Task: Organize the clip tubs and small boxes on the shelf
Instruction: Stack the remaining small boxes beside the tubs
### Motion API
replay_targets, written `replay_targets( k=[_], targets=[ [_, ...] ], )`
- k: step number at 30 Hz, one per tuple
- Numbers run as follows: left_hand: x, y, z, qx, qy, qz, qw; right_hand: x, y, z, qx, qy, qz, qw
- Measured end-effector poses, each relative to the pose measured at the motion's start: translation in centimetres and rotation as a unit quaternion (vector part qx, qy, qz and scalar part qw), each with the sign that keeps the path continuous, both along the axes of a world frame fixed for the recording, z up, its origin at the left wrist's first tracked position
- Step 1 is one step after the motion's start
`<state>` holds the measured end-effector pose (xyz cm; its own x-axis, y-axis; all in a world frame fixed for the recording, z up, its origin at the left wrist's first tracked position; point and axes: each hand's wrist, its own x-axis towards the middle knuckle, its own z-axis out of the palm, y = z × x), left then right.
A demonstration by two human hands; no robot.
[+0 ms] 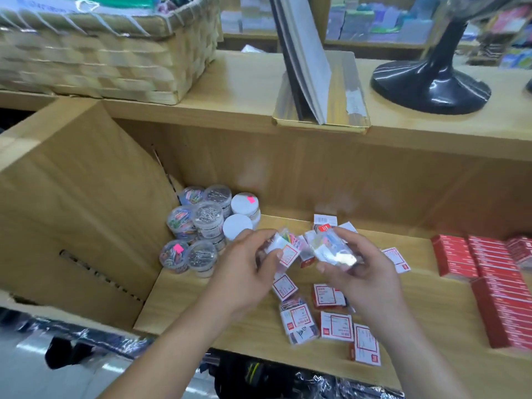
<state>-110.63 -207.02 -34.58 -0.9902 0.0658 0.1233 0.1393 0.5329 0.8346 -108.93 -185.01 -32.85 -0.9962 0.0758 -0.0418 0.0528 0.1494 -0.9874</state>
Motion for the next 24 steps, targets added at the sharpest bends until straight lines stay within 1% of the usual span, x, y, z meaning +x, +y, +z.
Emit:
replay_targets(
  k=[2,5,9,13,16,21,24],
  targets=[
    [0.9,-0.2,-0.3,0.057,-0.009,0.007,0.998,0.0,-0.4,-0.2,-0.006,-0.019,0.0,1.0],
    [1.8,-0.6,-0.2,0.094,-0.027,0.021,0.995,0.1,-1.1,-0.4,0.005,-0.048,0.023,0.999],
    [2.7,-1.4,-0.2,0.091,-0.027,0.023,0.995,0.4,-1.8,0.2,0.053,-0.06,0.037,0.996],
    [3.3,-2.2,-0.1,0.125,-0.052,0.026,0.99,0.2,-2.0,1.8,0.033,-0.047,0.02,0.998],
    [3.5,-2.4,0.0,0.116,-0.047,0.033,0.992,0.2,-1.9,3.5,0.069,-0.029,0.025,0.997],
    [3.9,-2.1,1.2,0.108,-0.027,0.007,0.994,-0.1,-1.7,4.7,0.126,-0.077,0.003,0.989],
    [3.9,-1.8,1.8,0.125,-0.026,-0.003,0.992,-0.4,-1.6,4.8,0.1,-0.088,-0.005,0.991]
  ],
)
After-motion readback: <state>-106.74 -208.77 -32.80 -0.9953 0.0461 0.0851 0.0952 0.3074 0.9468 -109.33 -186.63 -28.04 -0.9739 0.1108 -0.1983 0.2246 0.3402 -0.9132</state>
